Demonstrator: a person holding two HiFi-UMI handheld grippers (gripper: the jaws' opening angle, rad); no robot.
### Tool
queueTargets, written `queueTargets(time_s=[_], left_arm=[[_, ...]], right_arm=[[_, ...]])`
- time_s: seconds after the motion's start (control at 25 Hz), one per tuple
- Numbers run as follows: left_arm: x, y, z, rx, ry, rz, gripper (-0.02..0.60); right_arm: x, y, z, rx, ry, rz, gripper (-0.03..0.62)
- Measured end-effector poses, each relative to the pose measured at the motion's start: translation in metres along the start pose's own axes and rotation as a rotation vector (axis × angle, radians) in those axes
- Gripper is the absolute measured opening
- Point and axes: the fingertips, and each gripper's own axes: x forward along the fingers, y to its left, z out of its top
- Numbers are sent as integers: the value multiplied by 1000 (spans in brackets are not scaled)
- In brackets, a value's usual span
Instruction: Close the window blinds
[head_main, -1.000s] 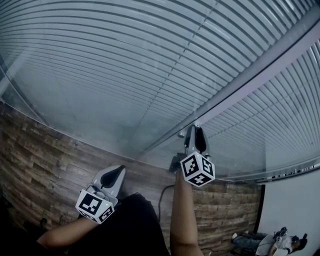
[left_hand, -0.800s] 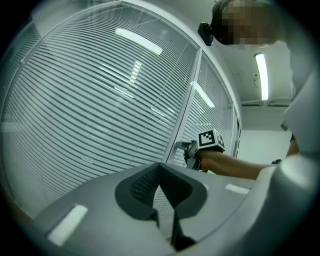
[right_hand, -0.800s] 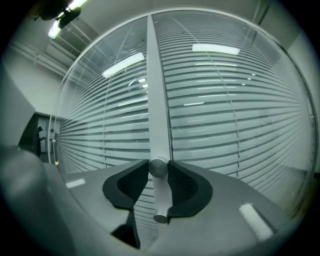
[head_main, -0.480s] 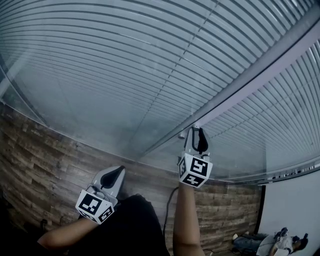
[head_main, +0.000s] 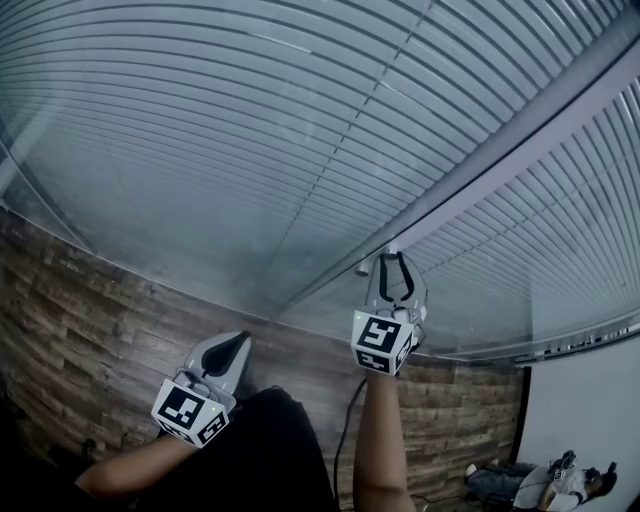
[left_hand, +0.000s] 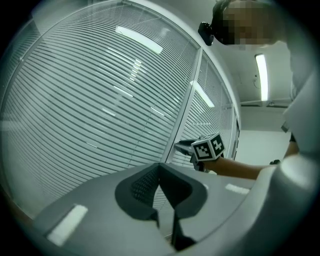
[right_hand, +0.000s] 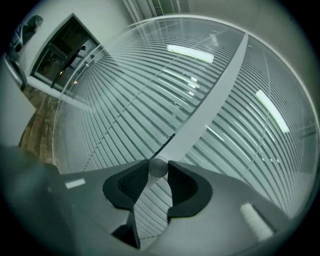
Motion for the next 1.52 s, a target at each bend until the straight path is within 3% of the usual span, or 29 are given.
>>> queueTargets(time_s=[0.2,0.4,0.64,0.84,0.96,1.2,1.52], left_arm=[[2,-3,2,-2,2,4,0],[4,-1,-2,-12,1,9,0],[5,-1,-3,-20,1,11,0],[4,-2,-3,-14,0,5,0],[4,-4,-1,-12,2,4,0],[5,-3,-1,-7,1,4,0],[6,-2,0,-8,7,3,0]], right_arm=[[-2,-4,-3,-45,5,6,124],[2,-4,-7,63,-15,17,127],[-2,-7,-10,340,-56,39,135],[-4,-11,-17,833,-102,115,165],[-2,-13,-15,985,-125,139,169],[1,-15,-11,1112,-144,118,144],[-2,-15,-10,916,-121,91,127]])
